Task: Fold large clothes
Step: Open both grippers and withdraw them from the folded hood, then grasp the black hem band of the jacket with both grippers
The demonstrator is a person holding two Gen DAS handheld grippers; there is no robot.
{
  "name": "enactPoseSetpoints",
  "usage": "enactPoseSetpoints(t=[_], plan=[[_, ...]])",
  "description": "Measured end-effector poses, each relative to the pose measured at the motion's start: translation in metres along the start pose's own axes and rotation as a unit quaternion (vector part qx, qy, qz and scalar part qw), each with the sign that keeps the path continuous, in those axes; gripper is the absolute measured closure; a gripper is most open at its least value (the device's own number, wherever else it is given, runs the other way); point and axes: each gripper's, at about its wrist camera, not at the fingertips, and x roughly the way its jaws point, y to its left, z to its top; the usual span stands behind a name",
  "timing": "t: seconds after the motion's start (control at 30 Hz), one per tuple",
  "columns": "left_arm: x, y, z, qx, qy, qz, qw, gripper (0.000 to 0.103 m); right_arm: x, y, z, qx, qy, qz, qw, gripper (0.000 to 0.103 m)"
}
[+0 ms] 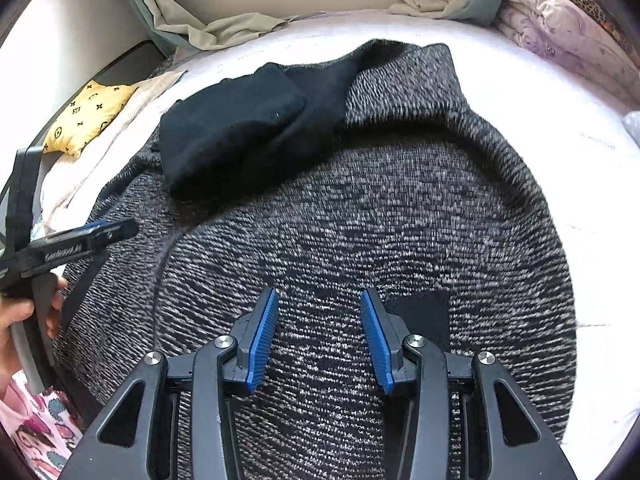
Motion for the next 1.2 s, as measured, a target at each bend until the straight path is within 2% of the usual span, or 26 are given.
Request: enactPoseSetpoints(t=[0.13, 0.3, 0.4, 0.53, 0.73, 0.9, 0.97, 1.03, 1.2], plan=[[-0.009, 0.007, -0.013, 0.0, 0.004, -0.004, 1.0, 0.017, 0.005, 0.003, -0.001, -0.006, -0.005, -0.011, 1.0, 0.06], [-0.045, 0.044, -0.025, -0.015, -0.003, -0.026, 0.9995, 0.017, -0.021, -0.008, -0.003, 0.015, -0.002, 0.036, 0.999, 0.059], [-0.069, 0.075, -0.033, -0.04, -0.012, -0.043, 0.9982, 0.017, -0.044, -0.023, -0.007, 0.034, -0.016, 0.034, 0.999, 0.049], [-0.093, 0.128, -0.045, -0.1, 0.002, -0.082, 0.9917, 0.02, -0.079, -0.051, -0.017, 0.073, -0.039, 0.046, 0.996, 0.048], [-0.097, 0.166, -0.067, -0.158, 0.037, -0.116, 0.98, 0.023, -0.103, -0.087, -0.041, 0.132, -0.022, 0.065, 0.989, 0.048], [-0.078, 0.17, -0.088, -0.178, 0.087, -0.13, 0.9715, 0.03, -0.112, -0.123, -0.066, 0.209, 0.016, 0.093, 0.973, 0.048], [-0.07, 0.168, -0.099, -0.188, 0.113, -0.154, 0.9633, 0.033, -0.109, -0.134, -0.075, 0.243, 0.04, 0.124, 0.961, 0.049], [-0.064, 0.165, -0.107, -0.197, 0.132, -0.179, 0.955, 0.034, -0.105, -0.142, -0.084, 0.263, 0.059, 0.122, 0.955, 0.048], [-0.06, 0.159, -0.116, -0.194, 0.135, -0.193, 0.9524, 0.035, -0.091, -0.151, -0.099, 0.288, 0.099, 0.153, 0.94, 0.052]])
